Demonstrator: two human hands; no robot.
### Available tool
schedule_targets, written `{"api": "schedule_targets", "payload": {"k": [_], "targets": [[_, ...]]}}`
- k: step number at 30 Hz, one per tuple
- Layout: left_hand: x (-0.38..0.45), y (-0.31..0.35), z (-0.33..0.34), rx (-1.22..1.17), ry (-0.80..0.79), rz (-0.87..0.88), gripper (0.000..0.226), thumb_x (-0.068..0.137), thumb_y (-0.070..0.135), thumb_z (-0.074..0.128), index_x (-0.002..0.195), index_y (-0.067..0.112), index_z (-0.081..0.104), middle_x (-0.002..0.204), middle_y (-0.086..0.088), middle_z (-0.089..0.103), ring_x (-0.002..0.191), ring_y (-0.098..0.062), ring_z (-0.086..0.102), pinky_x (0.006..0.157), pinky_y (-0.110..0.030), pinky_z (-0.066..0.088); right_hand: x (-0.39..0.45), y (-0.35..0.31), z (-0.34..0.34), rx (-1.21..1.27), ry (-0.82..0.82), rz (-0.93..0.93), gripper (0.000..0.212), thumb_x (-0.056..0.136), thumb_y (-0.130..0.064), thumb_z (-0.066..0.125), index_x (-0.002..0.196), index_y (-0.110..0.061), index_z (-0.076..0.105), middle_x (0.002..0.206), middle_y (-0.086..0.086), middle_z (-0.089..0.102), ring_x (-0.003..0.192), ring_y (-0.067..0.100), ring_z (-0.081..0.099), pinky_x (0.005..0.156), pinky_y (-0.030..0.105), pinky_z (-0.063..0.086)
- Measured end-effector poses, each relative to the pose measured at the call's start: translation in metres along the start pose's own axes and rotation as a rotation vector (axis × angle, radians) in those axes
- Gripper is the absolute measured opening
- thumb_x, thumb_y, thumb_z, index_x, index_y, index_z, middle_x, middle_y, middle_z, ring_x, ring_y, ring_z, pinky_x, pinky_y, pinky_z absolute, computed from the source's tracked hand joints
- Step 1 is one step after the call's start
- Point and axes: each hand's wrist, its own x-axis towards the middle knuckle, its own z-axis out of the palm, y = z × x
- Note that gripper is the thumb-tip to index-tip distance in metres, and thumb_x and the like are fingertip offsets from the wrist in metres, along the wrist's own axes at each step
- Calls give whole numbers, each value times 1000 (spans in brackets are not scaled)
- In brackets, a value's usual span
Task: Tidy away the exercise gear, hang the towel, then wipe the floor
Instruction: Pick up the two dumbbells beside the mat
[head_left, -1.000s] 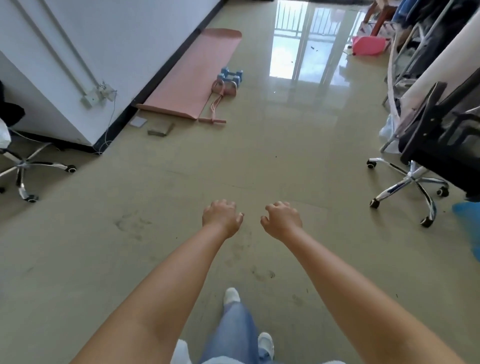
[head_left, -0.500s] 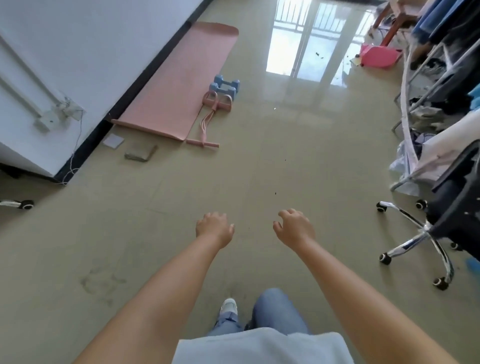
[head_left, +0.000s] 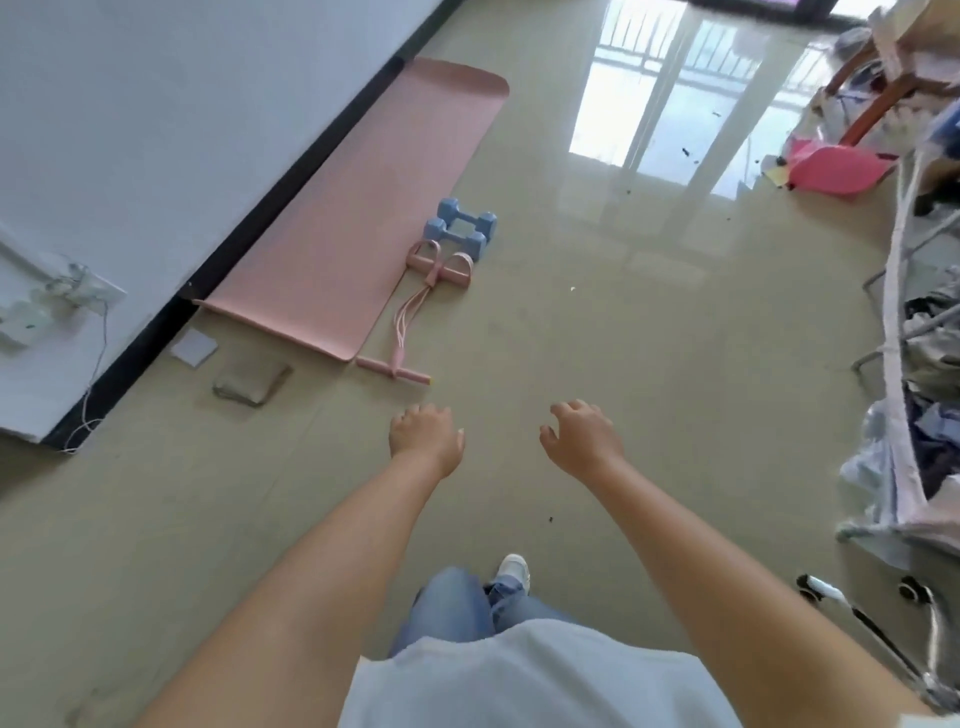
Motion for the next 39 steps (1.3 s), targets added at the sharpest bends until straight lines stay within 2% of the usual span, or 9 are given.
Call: {"api": "schedule_targets", "payload": {"k": [7, 12, 17, 22, 26, 32, 39], "targets": [[154, -12, -91, -125, 17, -108, 48, 98, 34, 36, 141, 12, 38, 139, -13, 47, 133, -28, 38, 107, -36, 34, 187, -39, -81, -64, -5, -156, 41, 96, -28, 41, 132, -9, 47, 135, 10, 50, 127, 28, 43, 102, 34, 38], [276, -38, -153, -168, -42, -178, 42, 98, 33, 36, 132, 11, 48, 139, -11, 47, 130, -28, 41, 104, -37, 36, 318, -67, -129, -102, -42, -147, 38, 96, -26, 41, 129, -9, 49, 133, 10, 52, 126, 28, 43, 101, 33, 38], [375, -57, -230, -179, -39, -230, 45, 99, 34, 33, 135, 9, 45, 141, -12, 44, 131, -29, 40, 105, -35, 35, 425, -85, -195, -118, -35, -138, 37, 96, -26, 41, 127, -9, 51, 130, 11, 53, 125, 29, 44, 99, 33, 39], [481, -42, -292, -176, -67, -228, 46, 99, 36, 34, 134, 9, 46, 141, -12, 44, 131, -28, 40, 104, -35, 36, 531, -80, -251, -122, -64, -111, 37, 96, -26, 41, 127, -9, 51, 132, 10, 52, 125, 29, 44, 98, 33, 40], [559, -24, -323, -208, -82, -262, 47, 99, 36, 34, 136, 9, 43, 142, -11, 44, 132, -27, 40, 105, -35, 35, 621, -67, -285, -152, -107, -127, 37, 96, -25, 39, 128, -8, 50, 130, 10, 53, 123, 28, 45, 96, 32, 41], [674, -12, -366, -290, -110, -401, 44, 99, 33, 34, 134, 9, 45, 140, -11, 46, 130, -27, 42, 103, -34, 36, 765, -64, -338, -168, -150, -195, 37, 97, -24, 38, 128, -9, 49, 129, 10, 53, 122, 28, 46, 93, 33, 42], [773, 1, -375, -432, -183, -458, 47, 99, 35, 36, 135, 6, 43, 139, -13, 47, 130, -29, 42, 100, -36, 40, 894, -78, -361, -261, -243, -252, 42, 98, -32, 39, 134, -12, 46, 133, 9, 52, 129, 25, 40, 97, 35, 41]]}}
